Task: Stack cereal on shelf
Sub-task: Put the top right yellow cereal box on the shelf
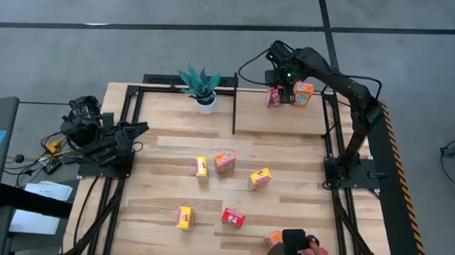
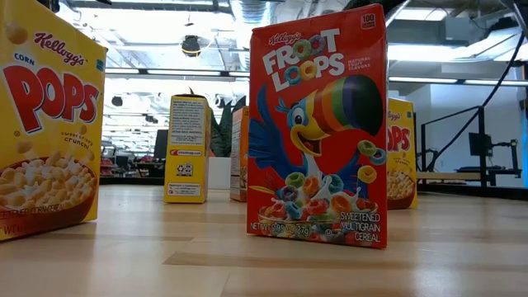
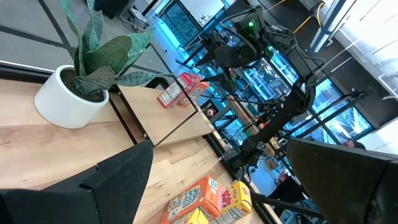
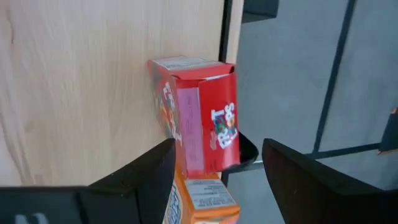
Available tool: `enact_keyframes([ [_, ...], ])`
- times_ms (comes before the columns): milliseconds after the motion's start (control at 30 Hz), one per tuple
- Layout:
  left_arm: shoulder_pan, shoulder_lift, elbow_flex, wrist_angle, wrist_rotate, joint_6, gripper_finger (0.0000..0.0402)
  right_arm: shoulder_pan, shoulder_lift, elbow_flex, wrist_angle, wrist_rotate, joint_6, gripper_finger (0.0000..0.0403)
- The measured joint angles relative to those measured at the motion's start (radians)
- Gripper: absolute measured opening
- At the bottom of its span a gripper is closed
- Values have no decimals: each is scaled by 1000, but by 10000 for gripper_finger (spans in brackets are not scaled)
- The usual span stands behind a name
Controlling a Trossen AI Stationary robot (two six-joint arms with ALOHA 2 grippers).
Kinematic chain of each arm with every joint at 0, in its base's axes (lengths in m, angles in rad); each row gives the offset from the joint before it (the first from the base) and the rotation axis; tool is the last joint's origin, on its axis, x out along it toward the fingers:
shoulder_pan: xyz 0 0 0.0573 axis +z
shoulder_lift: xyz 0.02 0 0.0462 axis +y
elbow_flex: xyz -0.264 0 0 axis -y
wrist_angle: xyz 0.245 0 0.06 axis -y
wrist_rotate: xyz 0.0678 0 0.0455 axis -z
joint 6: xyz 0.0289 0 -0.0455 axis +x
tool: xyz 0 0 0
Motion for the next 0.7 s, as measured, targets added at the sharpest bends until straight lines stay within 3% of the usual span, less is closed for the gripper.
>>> enact_keyframes([
  [133, 0, 0, 0, 0, 0, 0, 359, 11, -56, 0, -16, -25, 64, 266],
  [367, 0, 0, 0, 0, 0, 8, 359, 150, -159, 0, -13, -284, 235, 266],
  [700, 0, 0, 0, 0, 0, 0, 359, 481, -143, 2, -20, -331, 291, 266],
])
